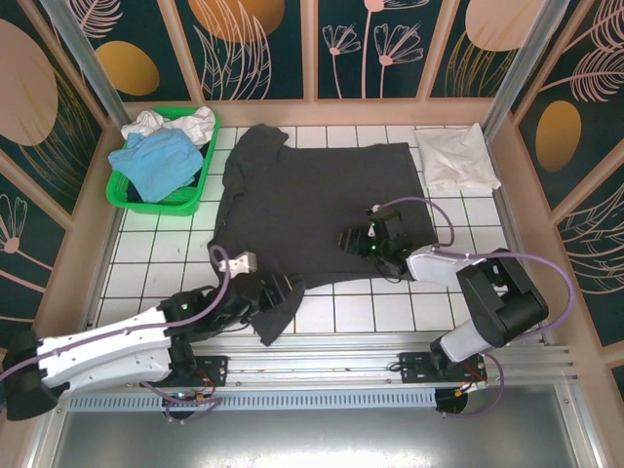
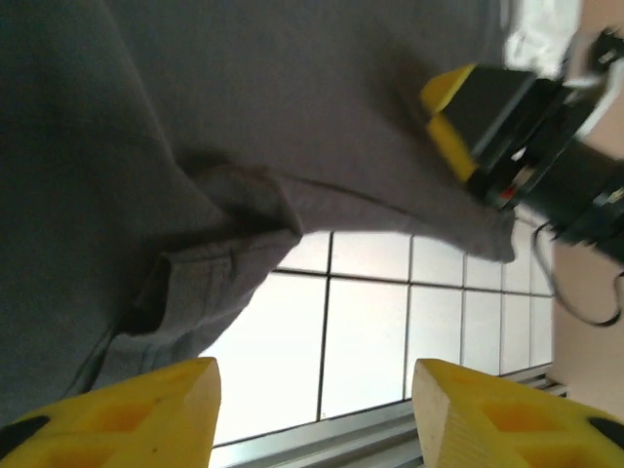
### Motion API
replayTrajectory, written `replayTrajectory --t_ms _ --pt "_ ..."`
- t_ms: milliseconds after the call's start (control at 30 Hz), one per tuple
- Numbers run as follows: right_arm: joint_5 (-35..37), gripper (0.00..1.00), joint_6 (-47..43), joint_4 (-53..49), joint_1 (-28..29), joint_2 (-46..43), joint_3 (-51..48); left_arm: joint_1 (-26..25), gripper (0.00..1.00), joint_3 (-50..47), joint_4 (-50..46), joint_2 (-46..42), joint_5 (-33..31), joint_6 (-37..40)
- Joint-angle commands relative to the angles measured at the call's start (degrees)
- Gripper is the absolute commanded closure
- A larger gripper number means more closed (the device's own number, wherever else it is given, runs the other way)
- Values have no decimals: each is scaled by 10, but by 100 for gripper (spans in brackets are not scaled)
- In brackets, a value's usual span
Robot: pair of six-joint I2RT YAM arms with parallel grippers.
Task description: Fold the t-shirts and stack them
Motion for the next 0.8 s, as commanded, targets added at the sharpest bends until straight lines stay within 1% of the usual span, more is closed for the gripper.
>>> replayTrajectory --t_ms 0,67,133,167,233,333,400,467,533,567,600,667,733,767 --pt "21 29 -18 -5 16 -10 6 25 35 -22 -56 -49 -117 0" --pt "58 29 -16 -32 15 -9 11 77 31 -29 -47 -56 -108 47" --pt "92 29 -15 -59 10 -7 15 138 29 -28 -20 -29 -80 103" --pt "97 29 -16 -66 8 -6 15 161 28 -24 3 -7 -63 132" --pt "108 29 -9 -81 8 -3 11 215 25 -8 44 62 -30 188" --pt "146 30 26 -124 -42 -15 -13 283 26 26 83 172 -1 251" --pt "132 30 31 -120 -77 -45 -48 317 24 38 96 221 0 284" --pt "89 30 34 -102 -109 -74 -80 360 24 27 112 265 -3 296" --pt "73 30 34 -97 -119 -98 -95 414 26 10 137 308 48 313" --pt "73 30 34 -101 -122 -105 -97 427 28 6 141 324 57 318" --pt "72 30 31 -107 -126 -109 -98 432 30 4 135 336 51 321" --pt "73 31 24 -125 -142 -118 -97 433 30 -5 122 347 27 317" --pt "73 31 10 -140 -164 -136 -93 436 30 -17 121 340 35 316" --pt "73 31 5 -148 -166 -148 -88 436 30 -25 124 331 44 316"
